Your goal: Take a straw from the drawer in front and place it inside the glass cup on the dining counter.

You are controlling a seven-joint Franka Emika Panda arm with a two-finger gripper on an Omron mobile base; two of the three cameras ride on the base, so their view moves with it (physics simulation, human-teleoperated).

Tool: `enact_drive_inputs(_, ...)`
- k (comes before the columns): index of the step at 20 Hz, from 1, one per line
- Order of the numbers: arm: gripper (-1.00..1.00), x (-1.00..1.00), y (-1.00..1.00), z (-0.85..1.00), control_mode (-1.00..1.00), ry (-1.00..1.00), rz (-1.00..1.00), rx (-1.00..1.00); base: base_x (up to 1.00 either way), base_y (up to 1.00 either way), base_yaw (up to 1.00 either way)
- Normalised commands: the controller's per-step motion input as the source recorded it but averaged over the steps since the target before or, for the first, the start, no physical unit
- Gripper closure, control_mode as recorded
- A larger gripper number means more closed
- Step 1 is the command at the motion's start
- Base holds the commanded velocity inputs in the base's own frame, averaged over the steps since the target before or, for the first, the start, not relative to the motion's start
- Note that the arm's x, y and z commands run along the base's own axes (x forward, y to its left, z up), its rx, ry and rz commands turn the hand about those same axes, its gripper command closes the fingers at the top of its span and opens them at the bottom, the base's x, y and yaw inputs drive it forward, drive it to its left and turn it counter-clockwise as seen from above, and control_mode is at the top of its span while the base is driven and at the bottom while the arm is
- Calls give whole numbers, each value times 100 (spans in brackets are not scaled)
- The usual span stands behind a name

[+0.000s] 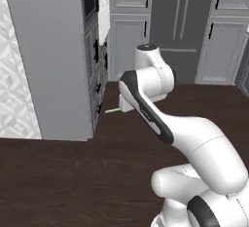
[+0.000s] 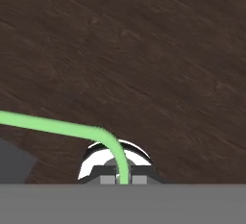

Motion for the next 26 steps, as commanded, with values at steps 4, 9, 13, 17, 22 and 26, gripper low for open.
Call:
enact_drive_inputs(4, 100, 0, 0, 0, 100, 0, 0, 0, 100, 0, 72)
enact_drive_inputs(9, 100, 0, 0, 0, 100, 0, 0, 0, 100, 0, 73)
enact_drive_inputs(13, 100, 0, 0, 0, 100, 0, 0, 0, 100, 0, 70)
enact_drive_inputs(17, 100, 0, 0, 0, 100, 0, 0, 0, 100, 0, 66)
enact_drive_inputs(22, 100, 0, 0, 0, 100, 0, 0, 0, 100, 0, 66)
enact_drive_inputs(26, 100, 0, 0, 0, 100, 0, 0, 0, 100, 0, 63)
